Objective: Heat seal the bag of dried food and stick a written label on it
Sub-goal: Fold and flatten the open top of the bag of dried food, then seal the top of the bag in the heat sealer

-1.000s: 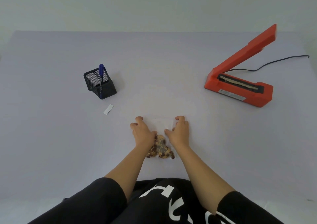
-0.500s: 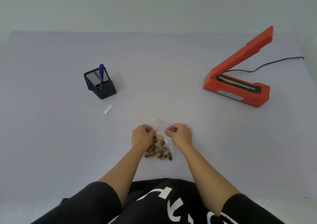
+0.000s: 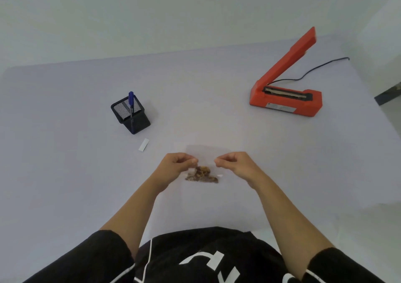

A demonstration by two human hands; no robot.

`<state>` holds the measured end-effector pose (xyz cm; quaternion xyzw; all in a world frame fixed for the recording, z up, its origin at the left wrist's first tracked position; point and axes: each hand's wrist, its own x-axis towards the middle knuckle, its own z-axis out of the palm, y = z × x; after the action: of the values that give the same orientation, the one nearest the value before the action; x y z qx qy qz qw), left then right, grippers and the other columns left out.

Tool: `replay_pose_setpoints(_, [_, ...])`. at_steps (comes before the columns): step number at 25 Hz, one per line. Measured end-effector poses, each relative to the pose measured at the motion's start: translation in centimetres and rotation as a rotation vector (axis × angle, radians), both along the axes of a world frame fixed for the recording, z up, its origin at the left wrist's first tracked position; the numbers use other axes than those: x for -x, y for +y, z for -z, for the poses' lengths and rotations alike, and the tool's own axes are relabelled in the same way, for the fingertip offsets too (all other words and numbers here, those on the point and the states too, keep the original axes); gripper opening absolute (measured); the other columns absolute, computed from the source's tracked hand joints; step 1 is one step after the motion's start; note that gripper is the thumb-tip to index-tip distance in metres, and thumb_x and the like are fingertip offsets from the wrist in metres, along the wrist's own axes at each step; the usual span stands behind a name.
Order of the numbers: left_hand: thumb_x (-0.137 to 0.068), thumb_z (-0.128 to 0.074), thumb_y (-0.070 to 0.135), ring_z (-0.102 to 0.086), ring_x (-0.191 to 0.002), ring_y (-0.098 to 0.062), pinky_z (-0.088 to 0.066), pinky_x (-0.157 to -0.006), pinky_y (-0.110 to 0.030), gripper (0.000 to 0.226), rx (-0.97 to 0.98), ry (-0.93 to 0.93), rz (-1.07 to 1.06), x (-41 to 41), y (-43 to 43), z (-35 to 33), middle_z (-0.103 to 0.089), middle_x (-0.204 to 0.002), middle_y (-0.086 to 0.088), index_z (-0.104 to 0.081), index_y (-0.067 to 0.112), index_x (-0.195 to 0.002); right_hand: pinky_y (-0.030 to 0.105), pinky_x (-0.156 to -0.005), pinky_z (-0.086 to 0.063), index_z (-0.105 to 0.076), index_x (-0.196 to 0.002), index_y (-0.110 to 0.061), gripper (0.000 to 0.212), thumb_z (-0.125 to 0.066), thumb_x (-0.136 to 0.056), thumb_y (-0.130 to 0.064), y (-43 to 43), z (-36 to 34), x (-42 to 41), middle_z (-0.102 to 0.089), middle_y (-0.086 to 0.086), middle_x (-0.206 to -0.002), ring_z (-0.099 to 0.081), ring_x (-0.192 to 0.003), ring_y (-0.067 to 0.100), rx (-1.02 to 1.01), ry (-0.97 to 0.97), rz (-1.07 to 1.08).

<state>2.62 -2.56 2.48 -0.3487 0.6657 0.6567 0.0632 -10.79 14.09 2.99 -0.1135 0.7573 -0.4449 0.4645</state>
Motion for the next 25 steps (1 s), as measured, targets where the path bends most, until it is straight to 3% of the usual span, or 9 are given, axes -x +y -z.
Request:
replay_pose_setpoints(4, [-0.086,-0.066,0.021,-0.062,-0.068,0.010,-0.043,-0.066,-0.007,0.020,0.018,0.059,0.130,1.0,-0.6,-2.4,-0.072,-0.084,0.002,-0.072,0.007,-0.099,0.007,-0.057,-0.043,-0.072,-0.085,-0.022,0.005,-0.072,-0.081,-0.022,1.4,-2.9,-1.0,-0.071,-0.009,-0.079,-0.061,-0.070,-0.004,0.056,0.019,0.132])
replay_pose_setpoints(8, [-0.089,-0.061,0.025,-0.063,-0.075,0.007,-0.043,-0.079,-0.020,0.020,-0.014,0.137,0.174,3.1,0.9,-3.1,-0.074,-0.085,0.006,-0.073,0.010,-0.096,0.013,-0.049,-0.040,-0.069,-0.085,-0.022,0.004,-0.070,-0.082,-0.025,3.9,-4.2,-0.9,-0.070,-0.009,-0.076,-0.057,-0.056,0.000,0.082,-0.018,0.339])
replay_pose_setpoints(11, [-0.092,-0.057,0.022,-0.064,-0.075,-0.003,-0.046,-0.086,-0.025,0.023,-0.129,0.198,0.125,5.9,3.3,-3.1,-0.072,-0.084,0.001,-0.071,0.004,-0.092,0.013,-0.051,-0.047,-0.068,-0.087,-0.015,0.008,-0.070,-0.083,-0.021,5.6,-4.3,0.9,-0.070,-0.003,-0.076,-0.065,-0.061,0.006,0.157,-0.107,0.540])
replay_pose_setpoints(14, [-0.094,-0.054,0.018,-0.062,-0.068,-0.008,-0.047,-0.076,-0.024,0.019,-0.175,0.214,0.010,9.7,6.3,-3.3,-0.070,-0.074,0.002,-0.068,0.009,-0.084,0.012,-0.060,-0.053,-0.069,-0.086,-0.006,0.009,-0.069,-0.083,-0.015,6.9,-4.5,4.0,-0.068,0.003,-0.074,-0.067,-0.068,0.011,0.225,-0.080,0.618])
replay_pose_setpoints(18, [-0.094,-0.053,0.019,-0.060,-0.070,-0.010,-0.046,-0.070,-0.024,0.018,-0.114,0.177,-0.122,15.2,10.2,-3.7,-0.064,-0.073,0.002,-0.064,0.014,-0.081,0.019,-0.077,-0.055,-0.071,-0.081,-0.007,0.009,-0.066,-0.083,-0.014,9.2,-4.5,9.1,-0.070,0.005,-0.074,-0.068,-0.075,0.013,0.240,0.004,0.590])
replay_pose_setpoints(22, [-0.095,-0.051,0.020,-0.062,-0.067,-0.008,-0.047,-0.071,-0.026,0.019,-0.107,0.158,-0.168,20.6,13.1,-3.1,-0.063,-0.071,0.002,-0.064,0.012,-0.082,0.014,-0.067,-0.052,-0.071,-0.088,-0.011,0.011,-0.066,-0.084,-0.019,11.9,-4.2,15.2,-0.072,0.001,-0.080,-0.067,-0.070,0.007,0.184,0.055,0.545])
replay_pose_setpoints(25, [-0.095,-0.051,0.020,-0.062,-0.063,-0.006,-0.047,-0.062,-0.021,0.019,-0.064,0.140,-0.210,23.9,14.6,-2.5,-0.063,-0.064,0.006,-0.063,0.010,-0.085,0.013,-0.068,-0.051,-0.072,-0.088,-0.009,0.013,-0.065,-0.085,-0.019,12.8,-3.4,18.8,-0.072,0.004,-0.081,-0.066,-0.071,0.006,0.165,0.025,0.532])
